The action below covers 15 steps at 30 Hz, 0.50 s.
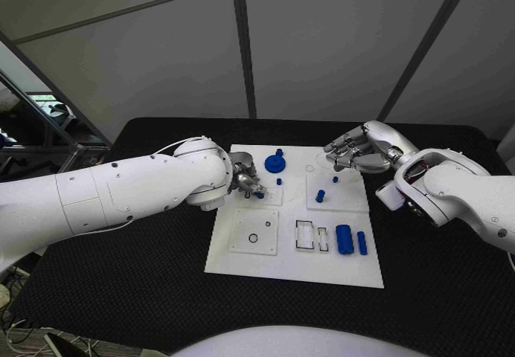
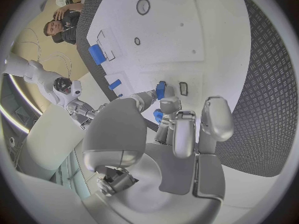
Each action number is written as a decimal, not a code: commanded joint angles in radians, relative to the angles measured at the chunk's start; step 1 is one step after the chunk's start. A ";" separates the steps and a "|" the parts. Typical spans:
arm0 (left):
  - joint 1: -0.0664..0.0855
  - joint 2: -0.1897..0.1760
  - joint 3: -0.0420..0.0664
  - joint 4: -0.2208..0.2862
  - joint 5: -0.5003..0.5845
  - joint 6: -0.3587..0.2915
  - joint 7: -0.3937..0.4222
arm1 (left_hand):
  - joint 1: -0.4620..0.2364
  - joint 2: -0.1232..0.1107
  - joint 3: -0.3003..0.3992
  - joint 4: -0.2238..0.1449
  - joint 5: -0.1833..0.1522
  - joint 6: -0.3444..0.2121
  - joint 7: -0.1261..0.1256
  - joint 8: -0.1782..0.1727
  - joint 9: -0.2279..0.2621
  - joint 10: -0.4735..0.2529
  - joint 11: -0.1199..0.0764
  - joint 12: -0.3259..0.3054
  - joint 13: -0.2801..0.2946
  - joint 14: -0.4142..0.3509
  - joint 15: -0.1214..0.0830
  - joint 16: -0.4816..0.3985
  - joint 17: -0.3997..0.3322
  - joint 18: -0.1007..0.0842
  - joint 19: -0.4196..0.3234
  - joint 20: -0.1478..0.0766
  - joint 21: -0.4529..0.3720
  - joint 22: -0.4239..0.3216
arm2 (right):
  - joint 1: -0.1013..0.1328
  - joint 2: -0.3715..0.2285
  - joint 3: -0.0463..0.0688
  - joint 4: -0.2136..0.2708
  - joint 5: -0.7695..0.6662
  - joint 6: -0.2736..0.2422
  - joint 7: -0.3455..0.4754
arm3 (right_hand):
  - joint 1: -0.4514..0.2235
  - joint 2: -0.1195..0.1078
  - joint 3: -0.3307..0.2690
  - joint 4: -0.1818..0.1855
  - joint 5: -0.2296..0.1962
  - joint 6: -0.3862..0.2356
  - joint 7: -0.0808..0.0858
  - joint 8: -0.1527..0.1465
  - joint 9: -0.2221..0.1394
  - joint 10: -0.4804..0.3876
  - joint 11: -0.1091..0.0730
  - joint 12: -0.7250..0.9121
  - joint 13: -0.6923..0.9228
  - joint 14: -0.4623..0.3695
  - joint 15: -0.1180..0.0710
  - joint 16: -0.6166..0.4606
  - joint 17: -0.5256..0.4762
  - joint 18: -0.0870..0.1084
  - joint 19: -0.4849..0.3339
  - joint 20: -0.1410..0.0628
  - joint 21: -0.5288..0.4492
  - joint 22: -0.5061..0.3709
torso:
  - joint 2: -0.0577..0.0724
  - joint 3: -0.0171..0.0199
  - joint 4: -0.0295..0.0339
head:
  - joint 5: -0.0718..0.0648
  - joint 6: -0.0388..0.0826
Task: Assemble the parts on the task board
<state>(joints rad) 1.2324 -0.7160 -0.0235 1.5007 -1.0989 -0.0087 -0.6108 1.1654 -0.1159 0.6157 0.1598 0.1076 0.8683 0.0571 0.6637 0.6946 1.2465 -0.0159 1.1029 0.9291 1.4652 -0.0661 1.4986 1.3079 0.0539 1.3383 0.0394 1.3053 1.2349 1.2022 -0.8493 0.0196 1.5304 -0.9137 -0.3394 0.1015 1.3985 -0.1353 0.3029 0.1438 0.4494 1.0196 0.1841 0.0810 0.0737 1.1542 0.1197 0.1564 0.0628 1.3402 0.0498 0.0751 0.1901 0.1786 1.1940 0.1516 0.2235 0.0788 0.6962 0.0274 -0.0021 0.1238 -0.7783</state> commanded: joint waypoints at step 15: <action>0.001 0.012 0.000 -0.005 -0.011 0.057 -0.008 | -0.007 -0.004 0.155 -0.146 0.007 0.003 -0.007 0.008 0.002 0.013 -0.005 0.005 -0.001 0.073 -0.008 0.006 0.165 0.031 0.006 0.000 0.007 0.001 | 0.002 0.000 0.001 0.001 -0.003 0.000 -0.002 | -0.010 0.000 0.006 0.000 0.008 0.005 0.005 -0.004 -0.001 0.008 -0.001 -0.009 0.000 0.003 0.005 -0.006 -0.003 0.004 0.004 0.001 -0.006 -0.003 | 0.001 0.0004 -0.0014 | -0.001 -0.005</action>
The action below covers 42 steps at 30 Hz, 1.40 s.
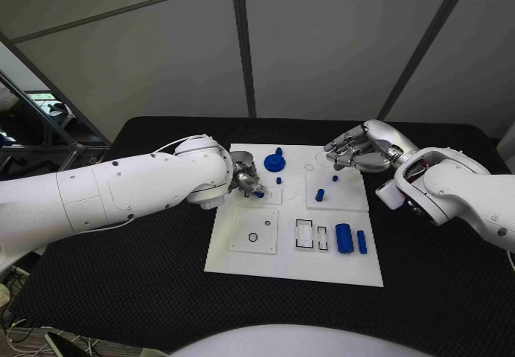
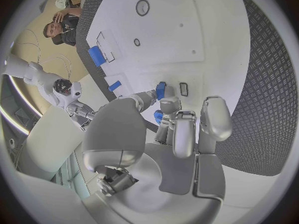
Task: Assemble the parts on the task board
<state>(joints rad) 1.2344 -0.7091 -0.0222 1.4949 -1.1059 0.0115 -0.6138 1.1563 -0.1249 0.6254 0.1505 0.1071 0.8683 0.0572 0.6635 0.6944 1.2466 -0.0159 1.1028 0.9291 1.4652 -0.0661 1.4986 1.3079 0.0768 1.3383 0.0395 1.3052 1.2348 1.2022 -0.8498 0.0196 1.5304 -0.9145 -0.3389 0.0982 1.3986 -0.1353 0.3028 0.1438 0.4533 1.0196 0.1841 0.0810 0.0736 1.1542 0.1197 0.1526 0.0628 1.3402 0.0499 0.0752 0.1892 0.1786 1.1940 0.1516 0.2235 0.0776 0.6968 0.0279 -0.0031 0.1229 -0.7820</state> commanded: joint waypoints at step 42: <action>0.002 0.050 -0.003 -0.053 0.004 0.111 -0.015 | -0.132 0.003 0.159 -0.124 0.023 0.052 -0.034 0.044 0.023 0.078 -0.027 0.070 0.067 0.087 -0.026 0.028 0.197 -0.009 0.062 -0.015 0.063 0.080 | 0.002 -0.005 0.001 0.005 -0.002 -0.001 -0.009 | -0.018 -0.005 0.009 0.000 0.006 -0.002 0.011 -0.011 -0.004 0.002 0.005 -0.019 0.000 -0.007 0.011 -0.013 -0.012 0.003 -0.003 0.006 -0.018 -0.007 | 0.000 -0.0005 0.0005 | -0.012 -0.016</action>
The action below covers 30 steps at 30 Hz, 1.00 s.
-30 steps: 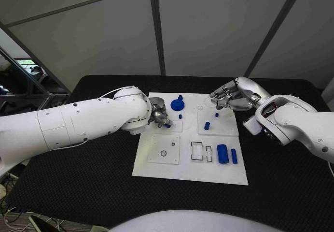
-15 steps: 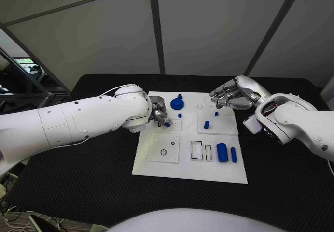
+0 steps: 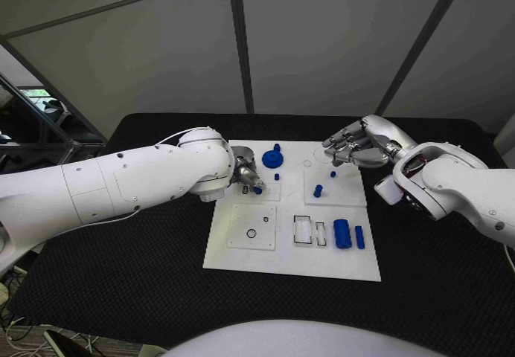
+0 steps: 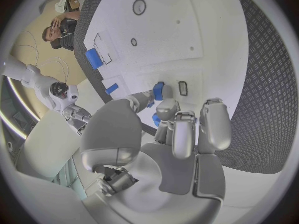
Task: Assemble the parts on the task board
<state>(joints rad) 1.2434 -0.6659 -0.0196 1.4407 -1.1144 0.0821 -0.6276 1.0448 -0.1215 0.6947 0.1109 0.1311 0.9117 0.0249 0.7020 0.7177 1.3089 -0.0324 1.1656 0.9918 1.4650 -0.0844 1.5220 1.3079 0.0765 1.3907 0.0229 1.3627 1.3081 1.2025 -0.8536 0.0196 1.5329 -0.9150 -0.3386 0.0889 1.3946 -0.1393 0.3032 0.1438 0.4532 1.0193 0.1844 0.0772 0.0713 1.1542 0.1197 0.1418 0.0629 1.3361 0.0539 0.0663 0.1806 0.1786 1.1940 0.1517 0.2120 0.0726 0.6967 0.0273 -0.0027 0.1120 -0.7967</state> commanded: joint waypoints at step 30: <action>-0.007 0.014 -0.005 -0.010 0.014 0.025 -0.010 | -0.186 0.018 -0.049 0.016 -0.026 0.062 -0.018 0.020 -0.003 0.052 -0.023 0.052 0.054 0.088 -0.019 0.005 0.199 -0.019 0.040 -0.012 0.034 0.053 | 0.002 -0.005 0.001 0.002 0.003 -0.009 -0.002 | -0.030 -0.005 0.010 0.002 0.007 -0.025 0.020 -0.013 -0.004 -0.021 0.018 -0.034 0.000 -0.043 0.022 -0.005 -0.026 0.002 -0.027 0.023 -0.041 -0.008 | 0.000 -0.0004 0.0006 | -0.010 -0.002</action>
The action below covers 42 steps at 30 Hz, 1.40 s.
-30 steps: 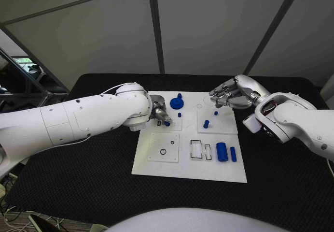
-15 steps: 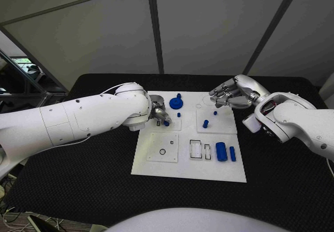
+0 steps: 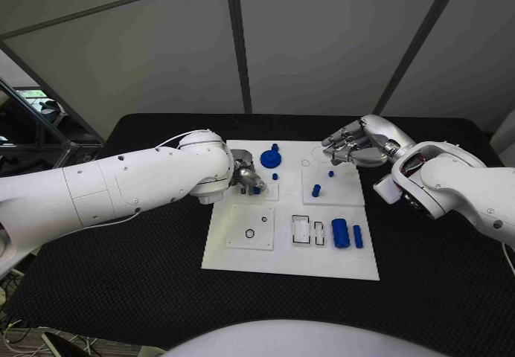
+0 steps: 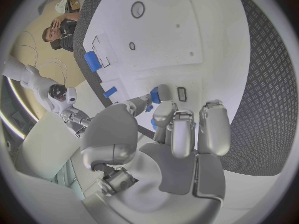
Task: Assemble the parts on the task board
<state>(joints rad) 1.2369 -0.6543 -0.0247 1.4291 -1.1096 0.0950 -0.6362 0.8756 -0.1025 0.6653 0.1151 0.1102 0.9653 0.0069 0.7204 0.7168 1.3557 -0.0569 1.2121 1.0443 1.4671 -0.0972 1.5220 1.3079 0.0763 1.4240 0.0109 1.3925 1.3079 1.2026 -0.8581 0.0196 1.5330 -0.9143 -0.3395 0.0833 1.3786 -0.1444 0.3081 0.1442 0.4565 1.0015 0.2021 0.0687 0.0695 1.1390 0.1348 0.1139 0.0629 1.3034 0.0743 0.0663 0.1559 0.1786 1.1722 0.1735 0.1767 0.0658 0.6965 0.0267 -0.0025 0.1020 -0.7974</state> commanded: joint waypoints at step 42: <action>0.000 -0.033 0.082 0.011 0.011 -0.050 0.034 | 0.003 -0.012 -0.366 0.140 0.005 -0.015 0.009 -0.016 -0.012 -0.047 0.009 -0.055 -0.081 0.084 -0.002 0.001 0.196 -0.006 -0.026 0.003 -0.051 0.016 | 0.002 -0.002 0.001 -0.005 0.010 -0.003 0.003 | -0.021 -0.001 0.000 -0.002 0.008 -0.019 0.007 -0.002 -0.001 -0.015 0.009 -0.014 0.001 -0.047 0.013 -0.006 -0.017 0.003 -0.026 0.015 -0.033 -0.001 | -0.001 0.0000 0.0016 | -0.006 0.005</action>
<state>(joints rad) 1.2354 -0.6854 0.0538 1.4382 -1.1033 0.0688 -0.6243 0.8719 -0.1131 0.3059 0.2527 0.1119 0.9554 0.0163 0.7086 0.7063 1.3130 -0.0476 1.1607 0.9690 1.4671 -0.0970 1.5220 1.3079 0.0765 1.4037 0.0128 1.3456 1.3076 1.2026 -0.8609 0.0195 1.5277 -0.9099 -0.3396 0.0820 1.3670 -0.1483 0.3080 0.1441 0.4618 0.9875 0.2095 0.0688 0.0689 1.1308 0.1430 0.1032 0.0630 1.2645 0.0892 0.0663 0.1396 0.1787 1.1505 0.1874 0.1499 0.0661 0.6961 0.0261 -0.0012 0.0953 -0.7937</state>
